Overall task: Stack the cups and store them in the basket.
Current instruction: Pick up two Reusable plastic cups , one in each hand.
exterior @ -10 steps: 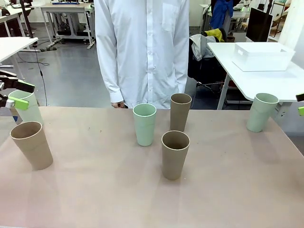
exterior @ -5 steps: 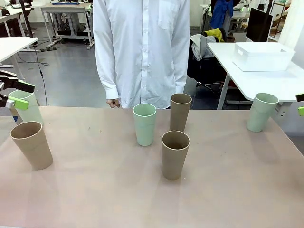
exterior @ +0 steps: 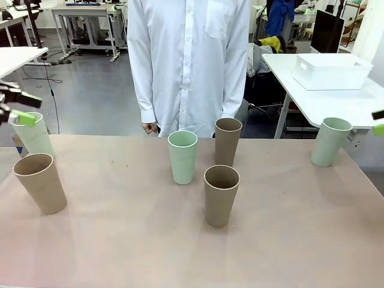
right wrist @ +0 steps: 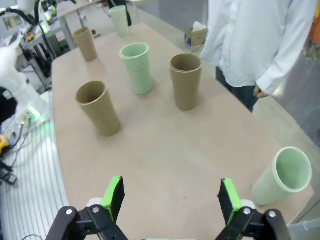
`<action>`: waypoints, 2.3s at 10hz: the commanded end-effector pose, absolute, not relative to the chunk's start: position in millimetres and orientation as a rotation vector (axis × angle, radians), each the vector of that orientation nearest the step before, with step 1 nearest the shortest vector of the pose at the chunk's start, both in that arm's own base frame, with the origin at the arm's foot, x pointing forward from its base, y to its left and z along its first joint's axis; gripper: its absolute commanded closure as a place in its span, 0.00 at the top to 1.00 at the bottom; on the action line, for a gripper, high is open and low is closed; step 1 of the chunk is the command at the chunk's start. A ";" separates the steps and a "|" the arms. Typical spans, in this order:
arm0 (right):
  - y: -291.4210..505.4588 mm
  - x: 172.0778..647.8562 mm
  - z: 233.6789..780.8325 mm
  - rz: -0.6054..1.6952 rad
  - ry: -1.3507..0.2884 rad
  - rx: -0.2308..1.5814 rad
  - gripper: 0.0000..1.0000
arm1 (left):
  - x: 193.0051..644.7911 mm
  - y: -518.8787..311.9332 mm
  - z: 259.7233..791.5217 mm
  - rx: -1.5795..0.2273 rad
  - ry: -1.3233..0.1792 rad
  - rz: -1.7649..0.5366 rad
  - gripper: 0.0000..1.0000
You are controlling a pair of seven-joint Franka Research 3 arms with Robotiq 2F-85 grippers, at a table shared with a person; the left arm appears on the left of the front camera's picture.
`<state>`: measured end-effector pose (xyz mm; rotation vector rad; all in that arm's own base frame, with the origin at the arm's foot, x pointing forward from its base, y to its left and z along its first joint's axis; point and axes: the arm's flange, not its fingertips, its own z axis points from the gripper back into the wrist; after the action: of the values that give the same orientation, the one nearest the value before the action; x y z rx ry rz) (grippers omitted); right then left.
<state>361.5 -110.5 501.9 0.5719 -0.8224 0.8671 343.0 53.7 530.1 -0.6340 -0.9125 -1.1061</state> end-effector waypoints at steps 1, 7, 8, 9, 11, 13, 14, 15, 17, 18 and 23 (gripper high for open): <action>-121.7 452.5 518.2 0.818 -0.814 0.604 1.00 | 416.3 87.0 553.7 -0.714 -0.944 -1.093 1.00; -228.9 558.9 484.3 0.847 -0.965 0.839 1.00 | 489.0 218.3 542.4 -0.819 -1.095 -1.171 1.00; -239.9 560.0 473.3 0.861 -0.970 0.871 1.00 | 489.7 231.4 532.9 -0.835 -1.096 -1.175 1.00; -255.9 560.1 454.0 0.869 -0.983 0.888 1.00 | 489.1 250.8 515.9 -0.851 -1.093 -1.194 1.00; -270.6 554.2 423.6 0.900 -1.033 0.890 1.00 | 482.6 268.7 499.6 -0.895 -1.108 -1.203 1.00; -271.0 546.1 424.7 0.860 -0.974 0.881 1.00 | 477.5 265.5 493.0 -0.871 -1.092 -1.171 1.00; -271.0 546.1 424.7 0.860 -0.974 0.881 1.00 | 477.5 265.5 493.0 -0.871 -1.092 -1.171 1.00; -271.0 546.1 424.7 0.860 -0.974 0.881 1.00 | 477.5 265.5 493.0 -0.871 -1.092 -1.171 1.00; -272.3 546.9 414.8 0.878 -0.997 0.885 1.00 | 479.6 268.9 487.4 -0.890 -1.091 -1.176 1.00; -280.0 551.9 389.3 0.884 -1.058 0.889 1.00 | 494.5 291.7 467.5 -0.861 -1.118 -1.110 1.00; -278.4 520.0 304.7 0.937 -1.311 0.909 1.00 | 505.8 346.6 396.6 -0.880 -1.372 -1.057 1.00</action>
<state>524.5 -292.5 309.5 0.9024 -1.2448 0.9144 498.4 340.3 398.7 -0.8850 -1.3035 -1.0421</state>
